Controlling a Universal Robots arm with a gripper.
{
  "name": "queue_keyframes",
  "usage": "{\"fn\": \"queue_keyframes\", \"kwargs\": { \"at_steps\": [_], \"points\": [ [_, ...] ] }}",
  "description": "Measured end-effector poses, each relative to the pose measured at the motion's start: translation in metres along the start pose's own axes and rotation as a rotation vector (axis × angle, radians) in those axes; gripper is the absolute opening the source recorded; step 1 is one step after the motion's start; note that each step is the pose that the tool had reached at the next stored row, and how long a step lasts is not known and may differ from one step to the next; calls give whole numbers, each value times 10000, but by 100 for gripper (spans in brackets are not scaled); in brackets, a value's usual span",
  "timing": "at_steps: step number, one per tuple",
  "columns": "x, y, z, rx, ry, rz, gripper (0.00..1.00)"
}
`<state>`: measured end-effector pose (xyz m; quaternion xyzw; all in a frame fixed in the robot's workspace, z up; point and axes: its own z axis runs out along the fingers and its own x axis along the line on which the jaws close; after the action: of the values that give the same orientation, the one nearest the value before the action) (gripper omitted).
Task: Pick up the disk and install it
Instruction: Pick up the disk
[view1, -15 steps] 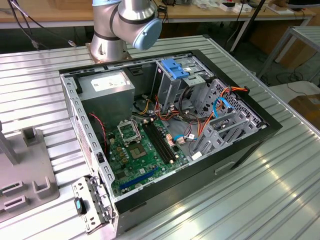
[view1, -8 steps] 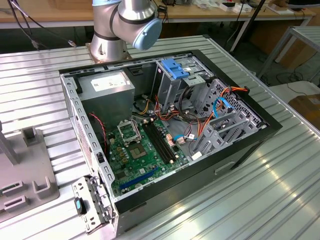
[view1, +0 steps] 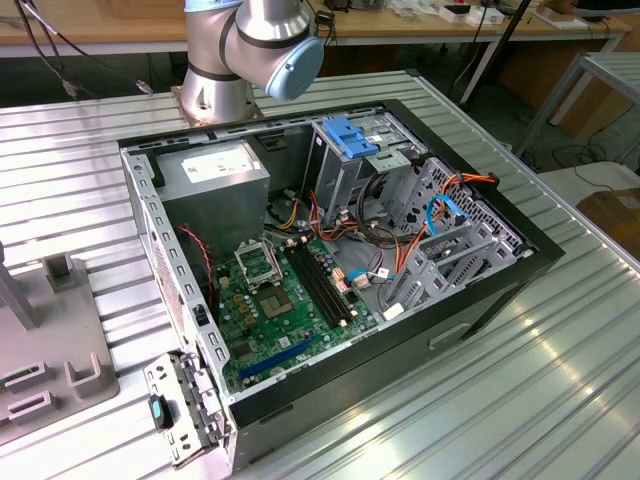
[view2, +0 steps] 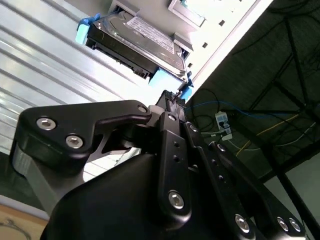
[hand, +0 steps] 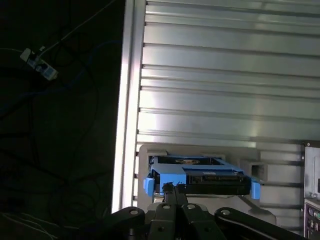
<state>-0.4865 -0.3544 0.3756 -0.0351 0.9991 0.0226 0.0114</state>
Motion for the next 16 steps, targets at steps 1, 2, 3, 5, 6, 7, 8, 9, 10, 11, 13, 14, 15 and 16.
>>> {"fn": "queue_keyframes", "kwargs": {
  "at_steps": [1, 2, 3, 5, 6, 7, 8, 9, 10, 11, 13, 14, 15, 16],
  "points": [
    [0, 0, 0, -3, 5, -104, 11],
    [0, 0, 0, -11, 21, -463, 11],
    [0, 0, 0, -21, 38, -854, 11],
    [0, 0, 0, -30, 55, -1223, 11],
    [0, 0, 0, -38, 70, -1565, 11],
    [0, 0, 0, -51, 93, -2094, 11],
    [0, 0, 0, -59, 108, -2422, 11],
    [0, 0, 0, -65, 118, -2669, 11],
    [0, 0, 0, -69, 126, -2832, 11],
    [0, 0, 0, -80, 146, -3298, 11],
    [0, 0, 0, -90, 164, -3696, 11],
    [0, 0, 0, -98, 177, -3998, 11],
    [0, 0, 0, -101, 184, -4156, 11],
    [0, 0, 1, -109, 198, -4481, 11]
  ]
}}
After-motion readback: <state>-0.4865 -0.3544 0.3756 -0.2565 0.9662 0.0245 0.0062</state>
